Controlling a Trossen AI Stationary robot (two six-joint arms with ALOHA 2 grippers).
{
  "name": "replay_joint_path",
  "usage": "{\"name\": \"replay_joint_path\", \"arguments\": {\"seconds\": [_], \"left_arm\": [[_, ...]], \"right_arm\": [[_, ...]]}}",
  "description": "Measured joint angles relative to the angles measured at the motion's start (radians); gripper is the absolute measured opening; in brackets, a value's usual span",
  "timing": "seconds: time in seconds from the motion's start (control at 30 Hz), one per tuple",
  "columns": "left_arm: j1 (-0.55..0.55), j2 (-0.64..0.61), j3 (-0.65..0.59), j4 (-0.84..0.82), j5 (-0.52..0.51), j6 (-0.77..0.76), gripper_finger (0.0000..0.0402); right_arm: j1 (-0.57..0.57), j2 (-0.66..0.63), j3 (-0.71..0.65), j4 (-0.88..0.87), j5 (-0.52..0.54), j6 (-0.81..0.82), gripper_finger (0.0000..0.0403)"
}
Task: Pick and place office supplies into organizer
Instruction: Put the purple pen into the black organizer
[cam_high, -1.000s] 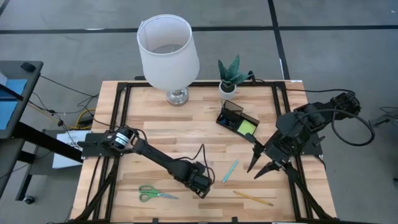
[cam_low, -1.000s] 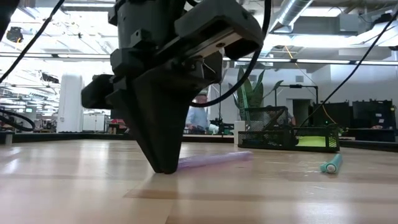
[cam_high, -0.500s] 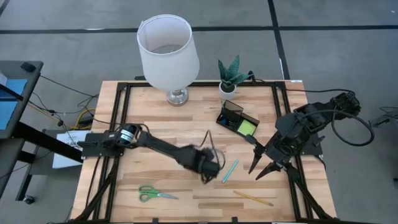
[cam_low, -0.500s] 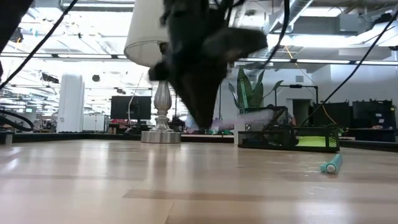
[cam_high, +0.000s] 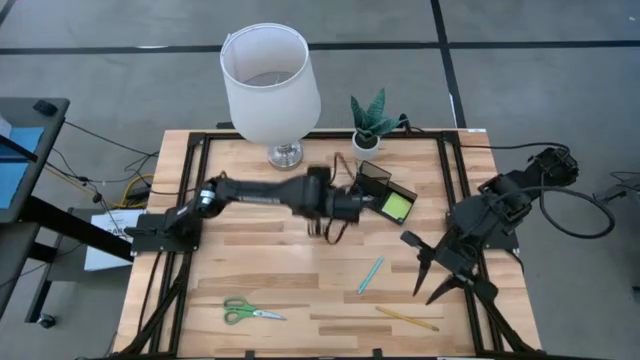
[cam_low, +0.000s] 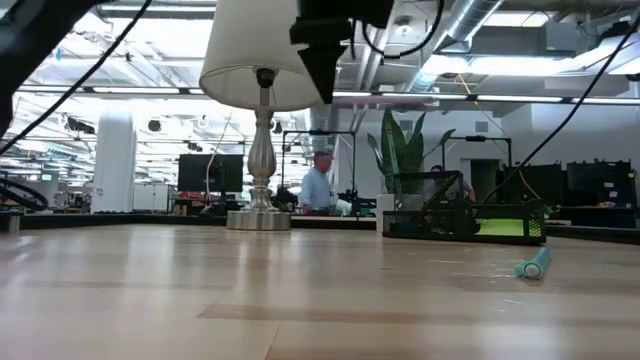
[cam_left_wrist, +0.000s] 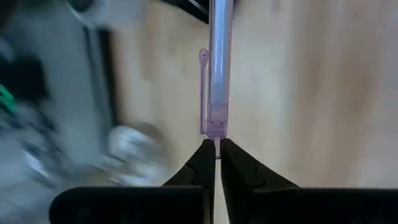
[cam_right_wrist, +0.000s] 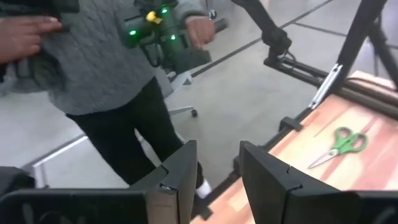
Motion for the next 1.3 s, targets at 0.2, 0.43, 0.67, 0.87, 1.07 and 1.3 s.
{"name": "replay_joint_path", "arguments": {"seconds": [0.2,0.43,0.67,0.87,1.07,1.3], "left_arm": [[0.089,0.001,0.025,0.193,-0.227,0.730,0.0000],[0.178,0.033,0.024,0.520,-0.300,1.120,0.0000],[0.225,0.120,0.022,0.586,-0.356,1.398,0.0000],[0.228,0.187,0.021,0.643,-0.414,1.451,0.0000],[0.223,0.202,0.021,0.703,-0.389,1.471,0.0000],[0.212,0.200,0.021,0.705,-0.353,1.482,0.0000]], "right_arm": [[0.021,0.000,0.000,0.002,0.065,0.030,0.0113],[0.018,0.000,0.000,0.011,0.098,0.029,0.0113],[-0.022,0.000,0.000,0.010,0.118,0.028,0.0113],[-0.054,0.000,0.000,-0.014,0.112,0.028,0.0113],[-0.071,-0.001,0.000,-0.039,0.107,0.028,0.0113],[-0.075,-0.023,0.000,-0.074,0.103,0.025,0.0113]]}}
